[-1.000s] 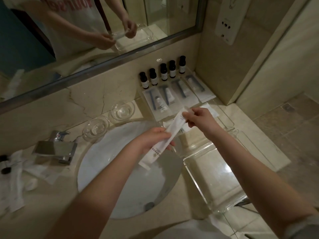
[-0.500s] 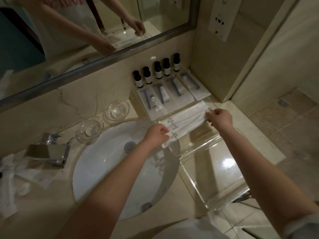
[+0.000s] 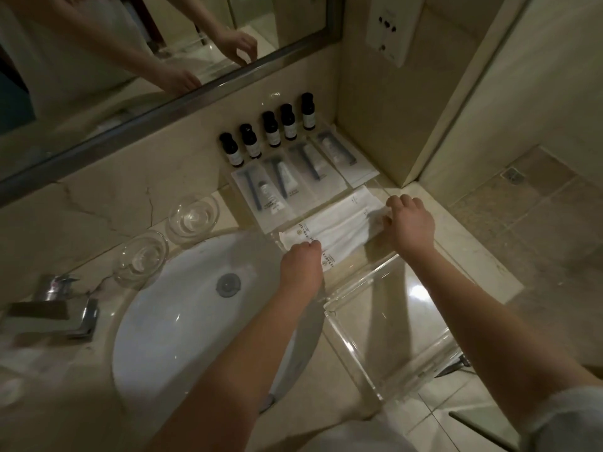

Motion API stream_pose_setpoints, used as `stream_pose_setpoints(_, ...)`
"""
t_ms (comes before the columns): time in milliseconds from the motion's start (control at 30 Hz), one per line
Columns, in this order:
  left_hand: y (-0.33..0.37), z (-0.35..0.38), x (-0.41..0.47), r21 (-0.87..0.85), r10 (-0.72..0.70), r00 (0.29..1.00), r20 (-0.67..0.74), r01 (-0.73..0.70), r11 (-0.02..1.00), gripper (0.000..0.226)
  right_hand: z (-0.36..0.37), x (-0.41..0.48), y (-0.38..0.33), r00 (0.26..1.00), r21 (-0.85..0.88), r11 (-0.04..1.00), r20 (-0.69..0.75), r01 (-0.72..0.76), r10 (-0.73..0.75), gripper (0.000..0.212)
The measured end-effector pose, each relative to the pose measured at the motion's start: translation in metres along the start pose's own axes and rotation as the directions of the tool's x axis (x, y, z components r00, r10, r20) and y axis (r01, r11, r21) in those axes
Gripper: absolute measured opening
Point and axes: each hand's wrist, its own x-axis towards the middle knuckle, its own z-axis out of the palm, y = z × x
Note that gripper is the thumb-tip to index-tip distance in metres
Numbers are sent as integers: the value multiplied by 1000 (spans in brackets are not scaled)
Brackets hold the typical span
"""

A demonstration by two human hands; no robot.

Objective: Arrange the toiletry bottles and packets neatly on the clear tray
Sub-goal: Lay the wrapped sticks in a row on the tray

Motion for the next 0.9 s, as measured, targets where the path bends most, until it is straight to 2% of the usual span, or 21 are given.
stream_pose_setpoints(100,-5,4,-1,79,45,998,-52,-41,996,28,3,-7,0,993,11,994,-47,108,-107,35)
stream_pose_setpoints(167,-11,5,-3,116,77,995,-71,-68,991,24,6,-13,-2,977,42,976,-36,213,-212,30)
stream_pose_setpoints(233,-16,5,-7,131,98,992,-82,-87,987,19,8,-17,-3,965,40,965,20,259,-260,21)
stream_pose_setpoints(333,-15,4,-15,131,138,989,-50,-130,983,24,7,-17,-5,971,0,979,128,203,-201,16)
stream_pose_setpoints(400,-10,2,-19,220,108,994,-10,-103,970,21,4,-13,-8,971,-32,980,143,196,-190,16)
stream_pose_setpoints(467,-7,4,-16,219,92,996,15,-93,971,28,0,-11,-12,969,-63,978,161,201,-189,16)
stream_pose_setpoints(533,-5,4,-14,237,81,996,-27,-72,969,30,-3,-12,-13,968,-76,979,178,190,-174,16)
stream_pose_setpoints(633,-3,1,-17,207,54,999,-5,-51,977,16,-3,-14,-12,970,-80,982,186,171,-154,18)
stream_pose_setpoints(700,-4,-1,-17,188,65,997,-39,-57,980,9,-5,-15,-14,968,-88,983,208,163,-142,21)
stream_pose_setpoints(833,-13,-3,-20,208,78,997,-15,-73,975,20,-15,-19,-24,953,-115,981,278,154,-117,33)
stream_pose_setpoints(900,-22,-6,-23,229,51,998,-45,-39,973,25,-22,-27,-32,958,-91,983,255,160,-133,39)
